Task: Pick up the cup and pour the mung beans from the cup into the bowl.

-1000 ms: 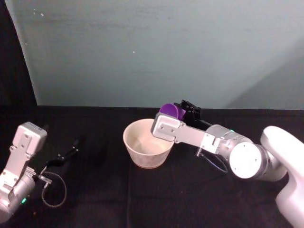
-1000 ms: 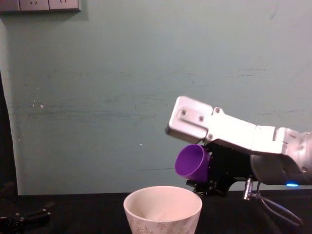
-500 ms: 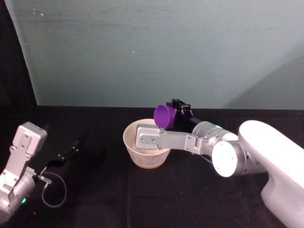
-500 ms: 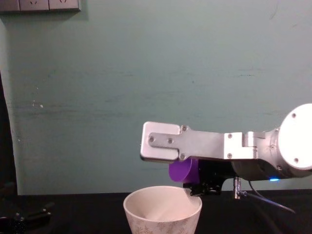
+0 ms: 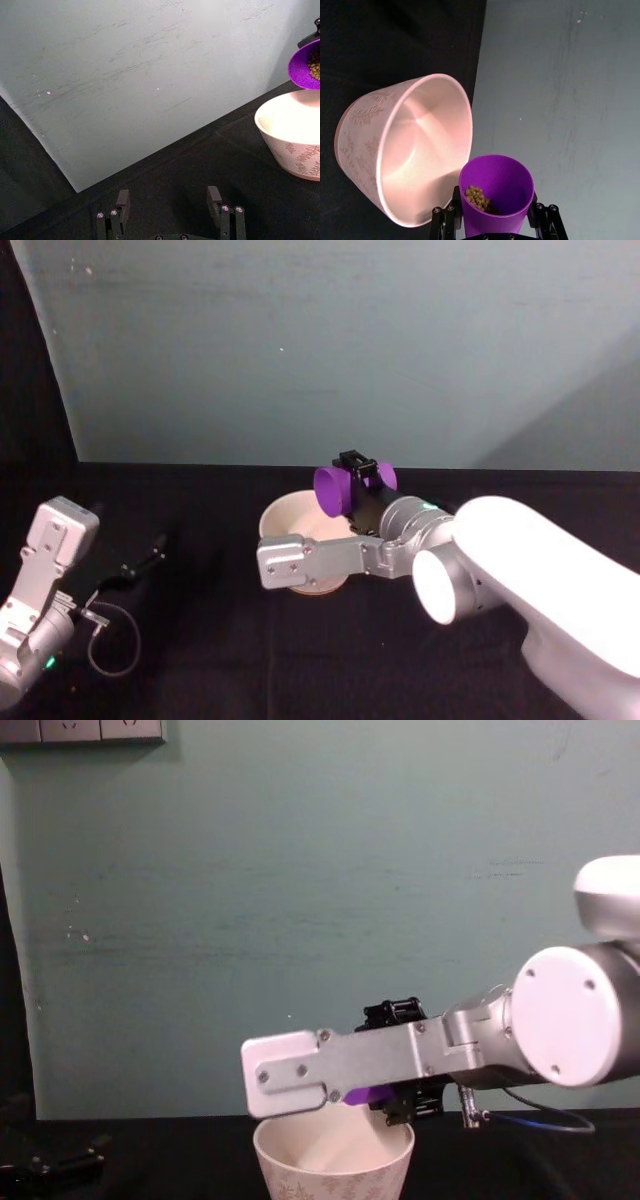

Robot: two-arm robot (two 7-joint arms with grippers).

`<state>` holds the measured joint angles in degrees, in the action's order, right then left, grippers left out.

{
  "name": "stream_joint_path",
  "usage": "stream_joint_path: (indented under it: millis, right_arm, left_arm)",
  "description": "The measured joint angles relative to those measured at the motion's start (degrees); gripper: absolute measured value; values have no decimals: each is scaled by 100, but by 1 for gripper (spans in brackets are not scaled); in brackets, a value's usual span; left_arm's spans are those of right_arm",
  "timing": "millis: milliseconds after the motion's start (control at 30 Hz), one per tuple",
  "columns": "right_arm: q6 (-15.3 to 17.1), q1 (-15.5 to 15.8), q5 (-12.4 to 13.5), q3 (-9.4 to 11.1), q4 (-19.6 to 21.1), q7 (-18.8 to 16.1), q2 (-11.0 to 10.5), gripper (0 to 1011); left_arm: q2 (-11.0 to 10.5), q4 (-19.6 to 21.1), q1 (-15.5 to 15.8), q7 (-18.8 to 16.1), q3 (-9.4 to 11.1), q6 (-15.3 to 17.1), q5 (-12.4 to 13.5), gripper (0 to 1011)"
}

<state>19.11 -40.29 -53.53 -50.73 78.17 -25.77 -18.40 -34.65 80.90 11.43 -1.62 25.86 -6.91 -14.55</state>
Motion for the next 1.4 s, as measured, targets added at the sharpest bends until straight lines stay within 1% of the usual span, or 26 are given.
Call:
stream_joint_path:
  millis: [133, 233, 333, 367, 533, 767, 1300, 1400]
  right_arm:
    - [97, -37, -316, -134, -3, -59, 30, 731]
    - [138, -51, -491, -198, -7, -90, 45, 731]
    - [165, -61, -628, -248, -6, -118, 50, 731]
    - [172, -70, -714, -282, -4, -145, 55, 731]
    - [178, -80, -910, -334, -8, -191, 83, 731]
    - [167, -62, -1052, -334, -22, -229, 117, 731]
    - [83, 18, -1328, -233, 0, -312, 193, 731]
    - [83, 23, -1438, -244, 1, -330, 203, 731]
  left_arm:
    - [0, 0, 0, 0, 0, 0, 0, 1012]
    - [0, 0, 0, 0, 0, 0, 0, 1011]
    - [0, 0, 0, 0, 0, 0, 0, 1011]
    - [0, 0, 0, 0, 0, 0, 0, 1011]
    - [0, 0, 0, 0, 0, 0, 0, 1011]
    - [0, 0, 0, 0, 0, 0, 0, 1011]
    - [0, 0, 0, 0, 0, 0, 0, 1011]
    - [0, 0, 0, 0, 0, 0, 0, 1011]
